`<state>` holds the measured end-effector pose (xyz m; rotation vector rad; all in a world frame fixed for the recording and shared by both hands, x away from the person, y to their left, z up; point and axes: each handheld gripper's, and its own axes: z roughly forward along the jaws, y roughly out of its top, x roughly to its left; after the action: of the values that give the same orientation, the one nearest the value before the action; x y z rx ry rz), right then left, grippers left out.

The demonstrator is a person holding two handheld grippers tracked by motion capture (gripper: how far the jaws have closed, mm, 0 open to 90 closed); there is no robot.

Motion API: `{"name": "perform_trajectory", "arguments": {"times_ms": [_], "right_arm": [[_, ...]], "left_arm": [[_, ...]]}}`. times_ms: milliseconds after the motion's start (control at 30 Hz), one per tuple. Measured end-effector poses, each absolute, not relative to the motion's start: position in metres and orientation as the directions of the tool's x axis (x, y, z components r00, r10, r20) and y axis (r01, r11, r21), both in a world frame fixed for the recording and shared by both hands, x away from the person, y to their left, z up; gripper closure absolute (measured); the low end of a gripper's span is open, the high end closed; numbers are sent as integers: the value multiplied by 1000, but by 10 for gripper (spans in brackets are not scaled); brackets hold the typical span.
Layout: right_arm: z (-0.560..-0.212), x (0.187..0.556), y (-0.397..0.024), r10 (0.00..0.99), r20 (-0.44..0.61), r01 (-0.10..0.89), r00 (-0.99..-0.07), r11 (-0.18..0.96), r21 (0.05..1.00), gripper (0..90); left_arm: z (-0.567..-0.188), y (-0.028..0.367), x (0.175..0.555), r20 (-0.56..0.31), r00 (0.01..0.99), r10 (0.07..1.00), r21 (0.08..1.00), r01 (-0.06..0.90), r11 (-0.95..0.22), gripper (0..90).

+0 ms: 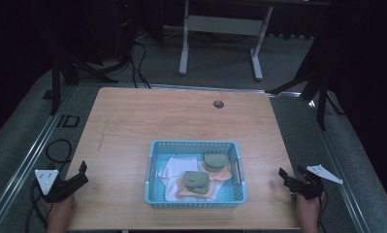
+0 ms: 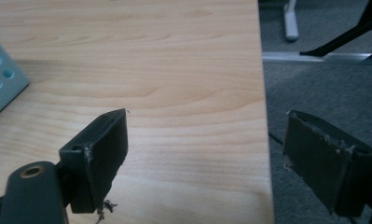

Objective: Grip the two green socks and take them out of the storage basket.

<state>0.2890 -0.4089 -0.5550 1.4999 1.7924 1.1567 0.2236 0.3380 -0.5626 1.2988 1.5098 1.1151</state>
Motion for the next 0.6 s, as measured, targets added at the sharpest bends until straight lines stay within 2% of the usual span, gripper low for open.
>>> {"name": "perform_trajectory", "arguments": {"times_ms": [167,300,433,533,600], "right_arm": [[-555,290,-410,952,145,524,-269,18,852,156],[-556,294,-415,908,201,543,-367,34,839,140],[-557,297,-413,884,122,573,-452,183,799,136],[-557,297,-412,862,130,582,-491,213,785,137],[-556,298,-408,814,132,572,-566,273,773,137]], "left_arm": [[-563,338,223,-39,-118,992,965,252,68,5],[-562,338,224,-41,-118,992,965,253,70,5],[-563,338,223,-47,-112,993,966,248,74,5],[-563,338,223,-48,-109,993,966,248,74,5],[-563,338,223,-49,-109,993,966,246,75,5]]}}
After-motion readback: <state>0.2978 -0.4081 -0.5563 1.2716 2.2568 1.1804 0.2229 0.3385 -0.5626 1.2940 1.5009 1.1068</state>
